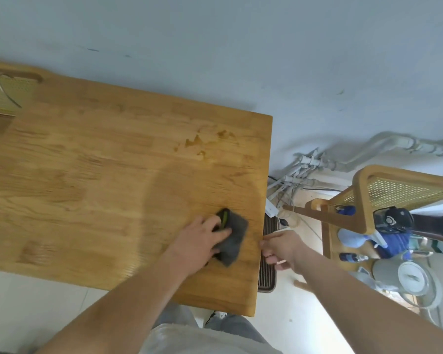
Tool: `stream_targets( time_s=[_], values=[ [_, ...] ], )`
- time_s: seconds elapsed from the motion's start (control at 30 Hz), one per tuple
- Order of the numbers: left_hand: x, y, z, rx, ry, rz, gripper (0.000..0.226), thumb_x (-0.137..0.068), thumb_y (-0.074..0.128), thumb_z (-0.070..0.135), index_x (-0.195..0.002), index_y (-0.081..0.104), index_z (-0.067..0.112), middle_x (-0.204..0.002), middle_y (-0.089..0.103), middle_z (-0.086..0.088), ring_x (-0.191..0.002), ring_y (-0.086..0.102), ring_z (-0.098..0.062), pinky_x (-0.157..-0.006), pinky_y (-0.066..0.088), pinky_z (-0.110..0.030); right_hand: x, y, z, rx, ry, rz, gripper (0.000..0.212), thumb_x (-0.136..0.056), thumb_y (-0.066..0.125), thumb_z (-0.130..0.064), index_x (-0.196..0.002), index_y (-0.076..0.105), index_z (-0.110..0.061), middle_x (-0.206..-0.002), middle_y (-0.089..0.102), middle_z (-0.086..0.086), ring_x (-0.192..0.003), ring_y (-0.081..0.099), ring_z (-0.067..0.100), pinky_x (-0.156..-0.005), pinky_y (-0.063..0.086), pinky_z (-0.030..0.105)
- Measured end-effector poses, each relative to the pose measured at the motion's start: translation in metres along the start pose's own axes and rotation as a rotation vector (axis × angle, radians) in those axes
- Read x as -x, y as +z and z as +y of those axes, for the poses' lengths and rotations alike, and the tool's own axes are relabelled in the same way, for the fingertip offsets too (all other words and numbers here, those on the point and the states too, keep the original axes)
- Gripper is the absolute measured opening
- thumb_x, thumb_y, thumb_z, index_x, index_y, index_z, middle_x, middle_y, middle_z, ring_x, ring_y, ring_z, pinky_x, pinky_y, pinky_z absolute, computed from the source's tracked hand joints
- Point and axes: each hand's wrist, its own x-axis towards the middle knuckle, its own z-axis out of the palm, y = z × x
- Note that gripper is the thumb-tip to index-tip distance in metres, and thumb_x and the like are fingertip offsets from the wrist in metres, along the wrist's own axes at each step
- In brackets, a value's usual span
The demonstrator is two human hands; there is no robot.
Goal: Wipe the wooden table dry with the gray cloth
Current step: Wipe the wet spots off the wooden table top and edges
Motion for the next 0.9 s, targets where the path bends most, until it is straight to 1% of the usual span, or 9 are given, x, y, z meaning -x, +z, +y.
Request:
stream_targets(
  time_s=[0.1, 0.13, 0.2, 0.3, 0.37, 0.53, 0.6, 0.8, 0.9],
  values=[
    [-0.018, -0.006, 0.007, 0.202, -0.427, 0.131, 0.055, -0.103, 0.052, 0.042, -0.154, 0.034, 0.040, -0.146, 0.032, 0.003, -0.119, 0.041, -0.026, -0.090, 0.052, -0.039, -0.013, -0.010, -0.016, -0.118, -0.068, 0.101, 0.028, -0.095, 0.072, -0.023, -0.121, 0.066, -0.013, -0.081, 0.067, 0.008, -0.066, 0.060, 0.019, -0.057, 0.051, 0.029],
    [-0.022, -0.007, 0.017, 0.209, -0.475, 0.136, 0.056, -0.103, 0.051, 0.043, -0.155, 0.032, 0.038, -0.146, 0.031, 0.001, -0.116, 0.041, -0.026, -0.088, 0.053, -0.038, -0.017, -0.009, -0.023, -0.156, -0.079, 0.132, 0.034, -0.094, 0.072, -0.029, -0.124, 0.066, -0.014, -0.086, 0.071, 0.008, -0.068, 0.063, 0.019, -0.057, 0.054, 0.029],
    [-0.023, -0.004, 0.034, 0.150, -0.319, 0.097, 0.057, -0.104, 0.048, 0.043, -0.157, 0.026, 0.037, -0.147, 0.027, 0.000, -0.118, 0.040, -0.026, -0.091, 0.053, -0.038, -0.023, -0.003, -0.034, -0.172, -0.089, 0.156, 0.031, -0.096, 0.070, -0.035, -0.120, 0.069, -0.016, -0.096, 0.074, 0.010, -0.076, 0.065, 0.020, -0.059, 0.059, 0.031],
    [-0.026, -0.008, 0.009, 0.046, 0.121, -0.049, 0.057, -0.105, 0.049, 0.042, -0.157, 0.023, 0.042, -0.150, 0.025, 0.004, -0.127, 0.035, -0.026, -0.099, 0.051, -0.044, -0.029, 0.008, -0.045, -0.028, -0.113, 0.202, 0.020, -0.097, 0.066, -0.034, -0.107, 0.070, -0.018, -0.090, 0.071, 0.008, -0.082, 0.067, 0.024, -0.069, 0.064, 0.040],
    [-0.038, -0.018, -0.026, -0.015, 0.160, -0.056, 0.057, -0.105, 0.050, 0.042, -0.157, 0.026, 0.043, -0.150, 0.026, 0.006, -0.128, 0.035, -0.026, -0.098, 0.050, -0.044, -0.031, 0.014, -0.048, 0.047, -0.115, 0.271, 0.019, -0.093, 0.069, -0.034, -0.106, 0.067, -0.020, -0.089, 0.071, 0.002, -0.085, 0.070, 0.025, -0.074, 0.065, 0.045],
    [-0.056, -0.032, -0.047, 0.156, -0.374, 0.131, 0.056, -0.103, 0.052, 0.045, -0.155, 0.035, 0.039, -0.145, 0.034, 0.005, -0.118, 0.041, -0.026, -0.092, 0.050, -0.039, -0.031, 0.017, -0.062, -0.057, 0.008, 0.255, 0.013, -0.080, 0.067, -0.024, -0.093, 0.065, -0.023, -0.090, 0.074, 0.007, -0.082, 0.074, 0.031, -0.064, 0.065, 0.053],
    [-0.058, -0.032, -0.022, 0.148, -0.417, 0.136, 0.058, -0.104, 0.049, 0.044, -0.157, 0.029, 0.036, -0.144, 0.031, 0.001, -0.114, 0.041, -0.027, -0.091, 0.051, -0.038, -0.031, 0.013, -0.067, -0.051, 0.026, 0.247, 0.014, -0.082, 0.069, -0.022, -0.095, 0.064, -0.024, -0.093, 0.074, 0.009, -0.082, 0.074, 0.032, -0.065, 0.065, 0.052],
    [-0.045, -0.012, 0.012, 0.088, 0.102, -0.050, 0.060, -0.105, 0.049, 0.040, -0.157, 0.019, 0.036, -0.147, 0.023, 0.001, -0.126, 0.033, -0.027, -0.095, 0.052, -0.042, -0.036, 0.004, -0.063, 0.022, 0.041, 0.191, 0.011, -0.093, 0.071, -0.022, -0.098, 0.061, -0.022, -0.093, 0.074, 0.014, -0.074, 0.075, 0.030, -0.063, 0.065, 0.049],
    [-0.049, -0.015, -0.014, -0.014, 0.154, -0.040, 0.059, -0.105, 0.050, 0.042, -0.157, 0.025, 0.036, -0.149, 0.026, 0.002, -0.129, 0.035, -0.026, -0.097, 0.050, -0.042, -0.036, 0.003, -0.063, 0.024, 0.027, 0.179, 0.013, -0.096, 0.071, -0.024, -0.102, 0.060, -0.020, -0.095, 0.074, 0.013, -0.078, 0.076, 0.029, -0.065, 0.064, 0.047]
  ],
)
